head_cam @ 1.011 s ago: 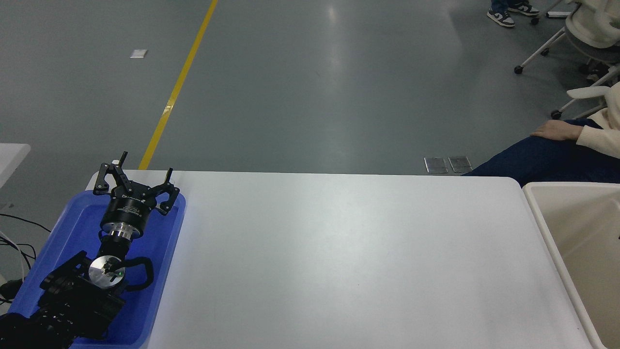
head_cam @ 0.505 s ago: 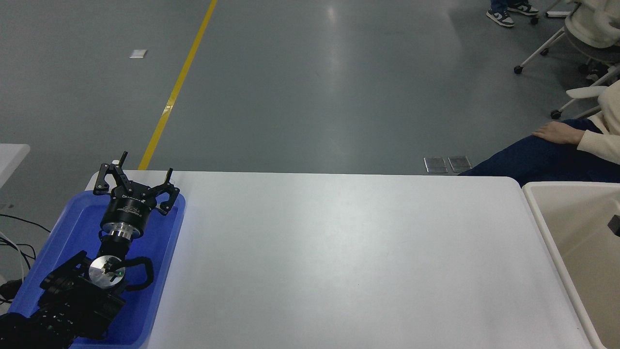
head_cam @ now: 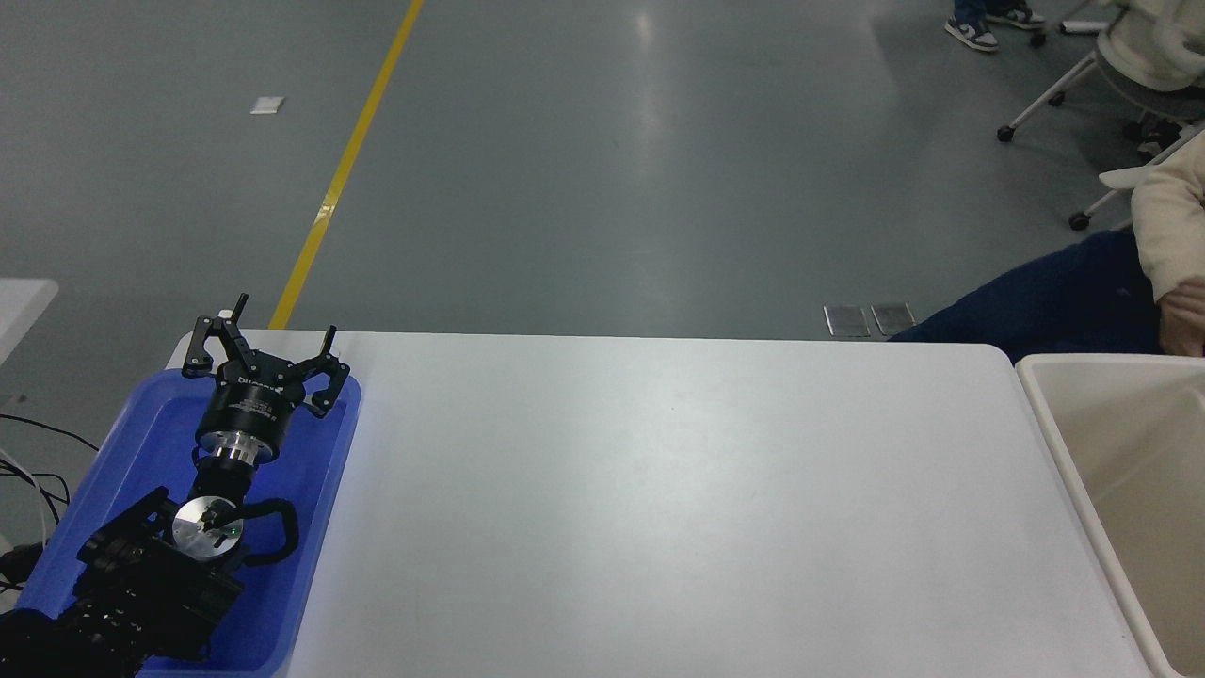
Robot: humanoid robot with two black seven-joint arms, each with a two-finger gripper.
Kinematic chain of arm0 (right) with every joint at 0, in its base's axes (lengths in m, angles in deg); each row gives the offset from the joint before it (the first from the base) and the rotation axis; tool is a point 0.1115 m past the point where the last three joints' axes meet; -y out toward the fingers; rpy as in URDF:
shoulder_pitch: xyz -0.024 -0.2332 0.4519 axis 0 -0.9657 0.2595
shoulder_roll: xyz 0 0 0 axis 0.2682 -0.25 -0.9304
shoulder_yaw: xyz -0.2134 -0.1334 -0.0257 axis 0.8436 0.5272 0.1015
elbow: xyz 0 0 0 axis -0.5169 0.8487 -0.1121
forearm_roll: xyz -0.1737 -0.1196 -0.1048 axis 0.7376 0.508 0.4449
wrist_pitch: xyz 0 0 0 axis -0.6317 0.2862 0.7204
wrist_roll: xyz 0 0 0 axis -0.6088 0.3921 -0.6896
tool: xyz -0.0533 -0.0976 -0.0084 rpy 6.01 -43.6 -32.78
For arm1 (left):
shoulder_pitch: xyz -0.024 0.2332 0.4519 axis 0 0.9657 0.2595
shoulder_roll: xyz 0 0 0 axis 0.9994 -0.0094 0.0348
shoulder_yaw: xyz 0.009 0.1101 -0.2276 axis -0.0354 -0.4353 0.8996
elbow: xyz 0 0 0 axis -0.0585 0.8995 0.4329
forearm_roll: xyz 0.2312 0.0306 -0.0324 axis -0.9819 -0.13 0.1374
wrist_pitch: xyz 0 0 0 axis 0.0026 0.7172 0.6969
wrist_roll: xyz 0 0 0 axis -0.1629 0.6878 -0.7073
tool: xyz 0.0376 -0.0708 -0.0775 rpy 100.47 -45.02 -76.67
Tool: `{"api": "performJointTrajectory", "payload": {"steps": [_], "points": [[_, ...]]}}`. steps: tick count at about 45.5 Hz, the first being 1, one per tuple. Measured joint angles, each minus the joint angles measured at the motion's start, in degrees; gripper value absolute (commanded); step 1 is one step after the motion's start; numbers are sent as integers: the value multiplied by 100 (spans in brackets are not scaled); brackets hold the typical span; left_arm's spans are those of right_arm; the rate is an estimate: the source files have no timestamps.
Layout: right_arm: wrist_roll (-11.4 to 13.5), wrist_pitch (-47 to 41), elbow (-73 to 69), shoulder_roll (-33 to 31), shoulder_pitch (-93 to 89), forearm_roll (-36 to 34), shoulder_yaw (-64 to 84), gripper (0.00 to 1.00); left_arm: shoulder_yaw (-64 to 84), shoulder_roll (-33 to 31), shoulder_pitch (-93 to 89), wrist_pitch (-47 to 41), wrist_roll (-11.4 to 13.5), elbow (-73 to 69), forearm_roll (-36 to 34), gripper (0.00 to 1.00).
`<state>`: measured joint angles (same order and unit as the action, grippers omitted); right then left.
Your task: Pick up paper ball place in dustbin
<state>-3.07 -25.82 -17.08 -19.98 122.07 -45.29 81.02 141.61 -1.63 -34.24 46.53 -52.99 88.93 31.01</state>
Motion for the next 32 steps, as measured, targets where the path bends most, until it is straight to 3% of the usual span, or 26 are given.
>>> {"api": "performJointTrajectory", "payload": {"steps": [11,18,25,32], "points": [[-35,-21,-1133,-269,-635,-35,-1840,100,0,-1,0,0,0,0,1,100],[-324,-31,-1681,-76,-1259,-169,-2955,100,0,-1,1,0,0,1,1,100],[-1040,-57,-2022,352,-1805,-451,-3620,100,0,-1,1,0,0,1,1,100],[-2057,-64,-2171,995,-2181,-601,-3965,100,0,-1,2,0,0,0,0,100]]}}
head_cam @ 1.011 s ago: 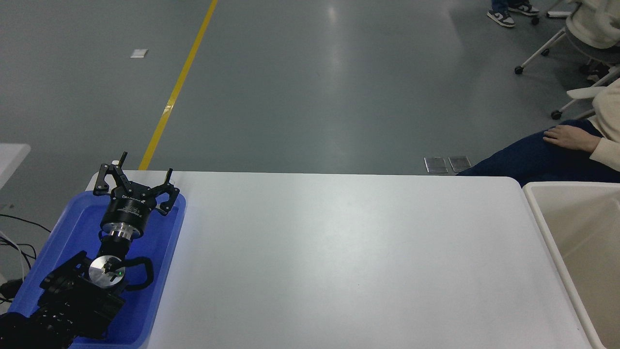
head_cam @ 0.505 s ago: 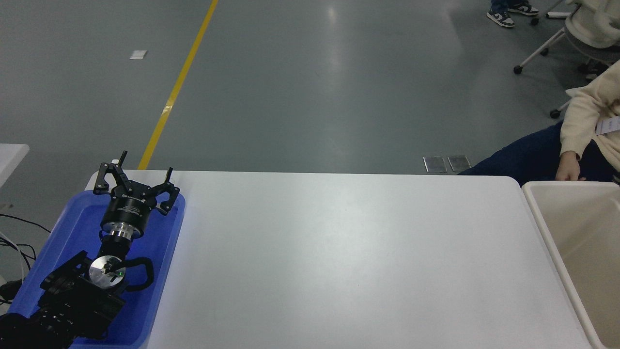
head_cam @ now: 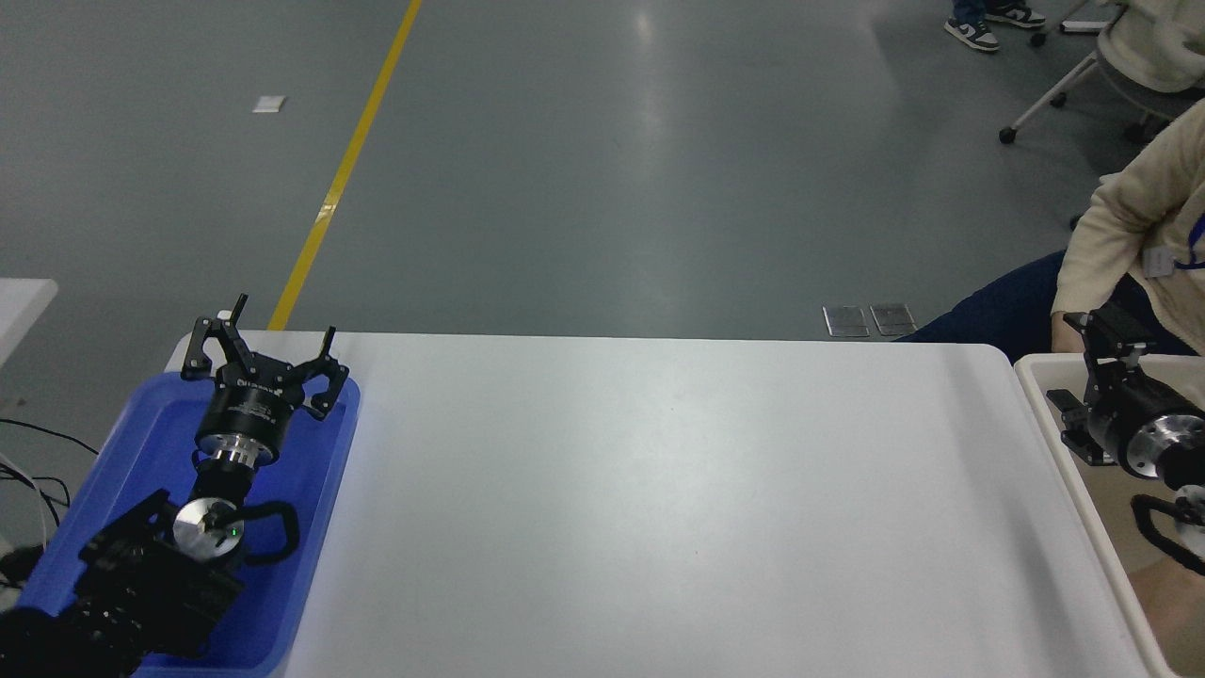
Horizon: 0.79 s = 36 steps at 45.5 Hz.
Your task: Pick up paper ball place in dustbin
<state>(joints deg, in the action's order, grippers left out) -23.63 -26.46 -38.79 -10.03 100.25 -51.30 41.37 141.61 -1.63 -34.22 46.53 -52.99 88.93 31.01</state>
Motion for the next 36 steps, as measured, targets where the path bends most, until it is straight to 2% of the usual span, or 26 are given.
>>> {"api": "performJointTrajectory", "payload": {"steps": [5,11,25,36], "points": [[-441,-62,-30,375,-136,-131,-212,100,0,0,0,0,0,1,1,100],[-677,-357,36,680,-214,-326,-379,100,0,0,0,0,0,1,0,100],[-918,-620,507,1248,-158,-512,-636,100,0,0,-1,0,0,1,0,100],[-983,-603,791,1485,46,-550,-803,100,0,0,-2,0,0,-1,0,100]]}}
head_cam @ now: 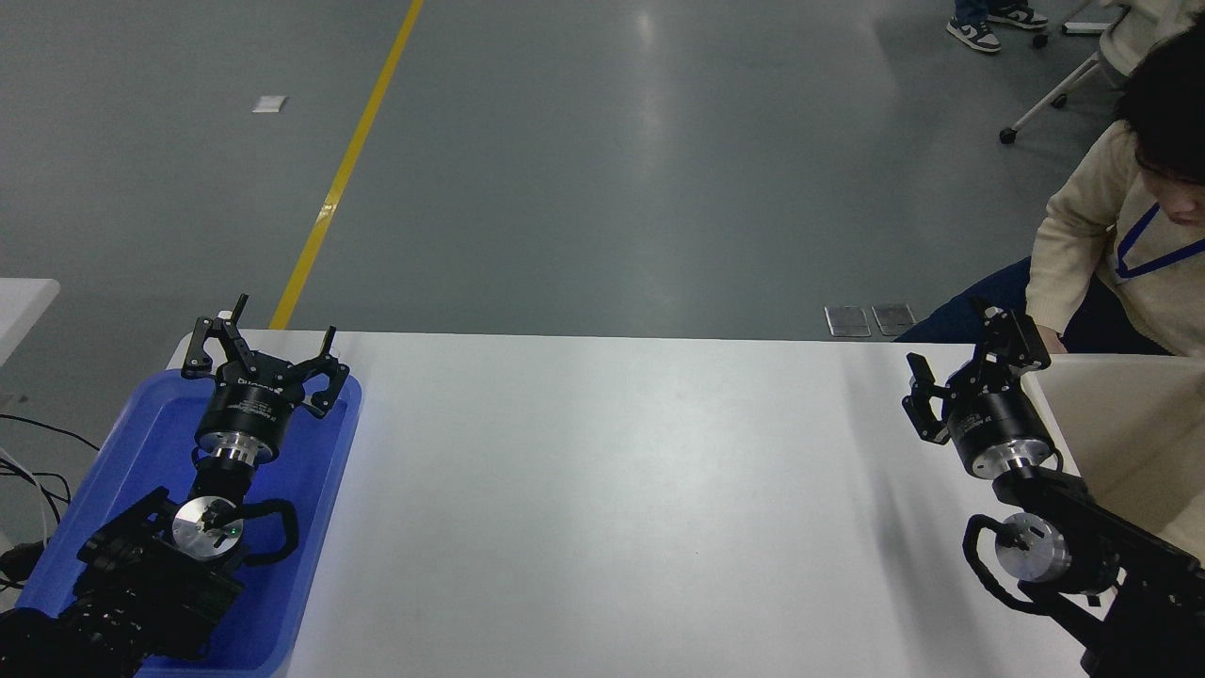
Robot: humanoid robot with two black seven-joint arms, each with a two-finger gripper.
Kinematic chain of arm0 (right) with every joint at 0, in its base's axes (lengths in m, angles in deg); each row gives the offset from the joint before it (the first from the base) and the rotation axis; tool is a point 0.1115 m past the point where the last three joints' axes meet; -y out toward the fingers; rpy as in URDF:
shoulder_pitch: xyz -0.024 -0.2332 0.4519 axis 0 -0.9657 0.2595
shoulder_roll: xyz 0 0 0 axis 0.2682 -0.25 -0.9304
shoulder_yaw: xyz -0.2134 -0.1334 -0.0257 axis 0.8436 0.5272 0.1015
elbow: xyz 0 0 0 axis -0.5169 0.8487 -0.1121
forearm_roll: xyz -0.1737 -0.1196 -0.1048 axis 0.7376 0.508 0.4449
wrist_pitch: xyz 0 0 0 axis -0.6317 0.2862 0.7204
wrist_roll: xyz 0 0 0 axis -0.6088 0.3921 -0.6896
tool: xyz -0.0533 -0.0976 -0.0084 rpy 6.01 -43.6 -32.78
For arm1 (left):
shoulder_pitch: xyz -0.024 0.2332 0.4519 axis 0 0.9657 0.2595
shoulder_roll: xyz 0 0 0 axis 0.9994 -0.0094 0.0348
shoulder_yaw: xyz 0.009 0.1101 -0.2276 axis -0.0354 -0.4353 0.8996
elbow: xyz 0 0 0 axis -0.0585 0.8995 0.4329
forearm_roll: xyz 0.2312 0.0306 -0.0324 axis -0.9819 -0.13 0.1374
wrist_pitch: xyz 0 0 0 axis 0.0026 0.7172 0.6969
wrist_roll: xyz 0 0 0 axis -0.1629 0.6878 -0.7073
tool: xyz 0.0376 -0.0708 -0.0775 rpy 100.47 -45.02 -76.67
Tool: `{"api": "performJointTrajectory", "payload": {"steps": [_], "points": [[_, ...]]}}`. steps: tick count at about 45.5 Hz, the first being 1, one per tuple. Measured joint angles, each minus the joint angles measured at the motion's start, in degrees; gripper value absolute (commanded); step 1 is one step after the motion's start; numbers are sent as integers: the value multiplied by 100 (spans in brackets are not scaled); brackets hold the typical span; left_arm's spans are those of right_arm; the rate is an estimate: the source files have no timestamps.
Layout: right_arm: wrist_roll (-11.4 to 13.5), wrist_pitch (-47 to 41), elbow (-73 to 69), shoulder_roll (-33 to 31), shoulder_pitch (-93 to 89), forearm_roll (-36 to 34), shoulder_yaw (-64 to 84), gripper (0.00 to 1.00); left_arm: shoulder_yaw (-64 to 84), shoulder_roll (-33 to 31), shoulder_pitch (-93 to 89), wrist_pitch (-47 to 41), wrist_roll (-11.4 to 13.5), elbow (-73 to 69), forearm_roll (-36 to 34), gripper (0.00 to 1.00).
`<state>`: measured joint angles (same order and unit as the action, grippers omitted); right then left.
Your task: Pick up paper ball place in dustbin
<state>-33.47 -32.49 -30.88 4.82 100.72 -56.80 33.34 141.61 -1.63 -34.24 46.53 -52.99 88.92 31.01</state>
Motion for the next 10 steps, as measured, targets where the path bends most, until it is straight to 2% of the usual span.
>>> {"api": "performJointTrajectory", "payload": {"steps": [10], "points": [[-17,-17,127,109,45,-8,-23,100,0,0,0,0,0,0,0,100]]}}
